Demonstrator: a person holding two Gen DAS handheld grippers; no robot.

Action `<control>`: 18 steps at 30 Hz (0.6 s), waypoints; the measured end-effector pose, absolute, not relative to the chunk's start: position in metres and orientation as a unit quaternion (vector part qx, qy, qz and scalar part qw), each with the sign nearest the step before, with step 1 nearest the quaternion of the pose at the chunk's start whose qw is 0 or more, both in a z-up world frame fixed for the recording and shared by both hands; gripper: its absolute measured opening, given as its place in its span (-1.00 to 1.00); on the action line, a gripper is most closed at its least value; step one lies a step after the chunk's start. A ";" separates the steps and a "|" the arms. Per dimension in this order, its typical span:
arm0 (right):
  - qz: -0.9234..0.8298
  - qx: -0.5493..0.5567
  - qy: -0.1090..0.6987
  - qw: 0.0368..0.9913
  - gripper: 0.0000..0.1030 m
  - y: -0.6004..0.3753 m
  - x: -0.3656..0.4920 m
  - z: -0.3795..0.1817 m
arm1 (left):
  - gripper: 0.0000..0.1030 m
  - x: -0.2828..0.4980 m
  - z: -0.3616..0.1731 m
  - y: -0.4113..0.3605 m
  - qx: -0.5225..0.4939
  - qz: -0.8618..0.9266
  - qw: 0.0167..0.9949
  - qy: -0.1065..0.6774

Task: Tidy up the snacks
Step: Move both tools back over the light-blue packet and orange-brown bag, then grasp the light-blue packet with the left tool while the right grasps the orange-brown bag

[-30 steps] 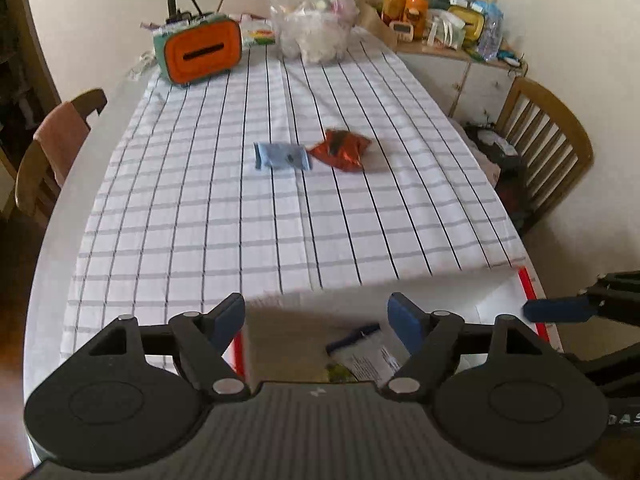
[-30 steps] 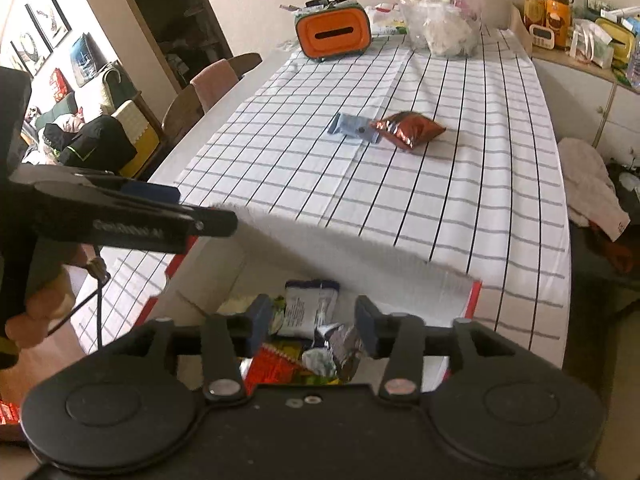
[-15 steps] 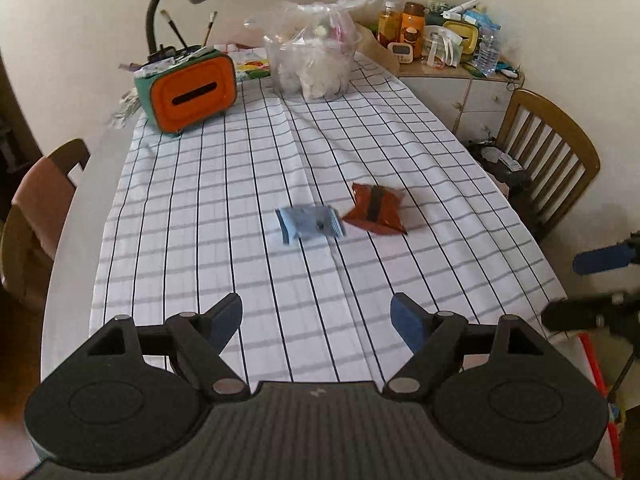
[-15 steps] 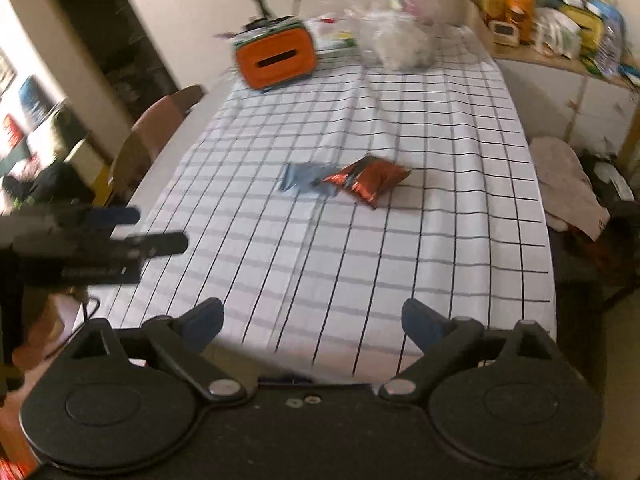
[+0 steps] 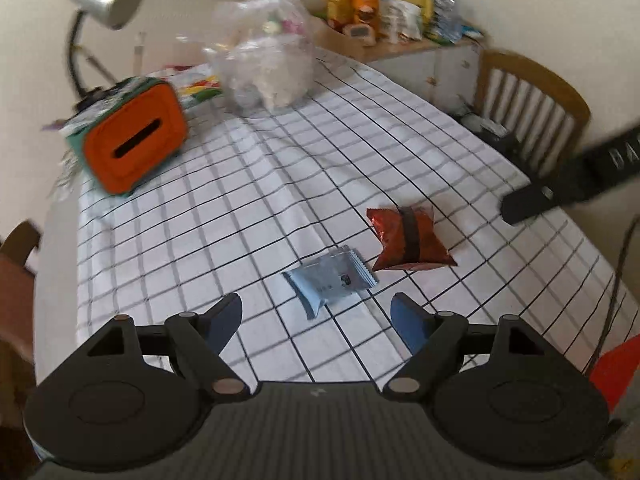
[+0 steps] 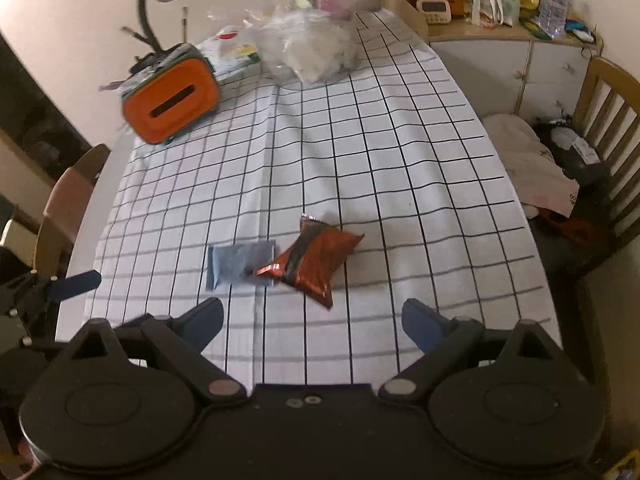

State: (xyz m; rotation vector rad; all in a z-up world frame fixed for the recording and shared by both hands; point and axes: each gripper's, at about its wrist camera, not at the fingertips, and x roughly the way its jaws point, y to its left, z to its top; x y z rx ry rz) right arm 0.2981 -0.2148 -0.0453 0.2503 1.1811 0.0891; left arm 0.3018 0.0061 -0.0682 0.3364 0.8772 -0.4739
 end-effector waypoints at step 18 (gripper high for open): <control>-0.042 0.122 0.621 0.773 0.86 -0.198 0.381 -0.135 | 0.58 0.376 -0.155 -0.025 0.273 -0.354 0.779 0.438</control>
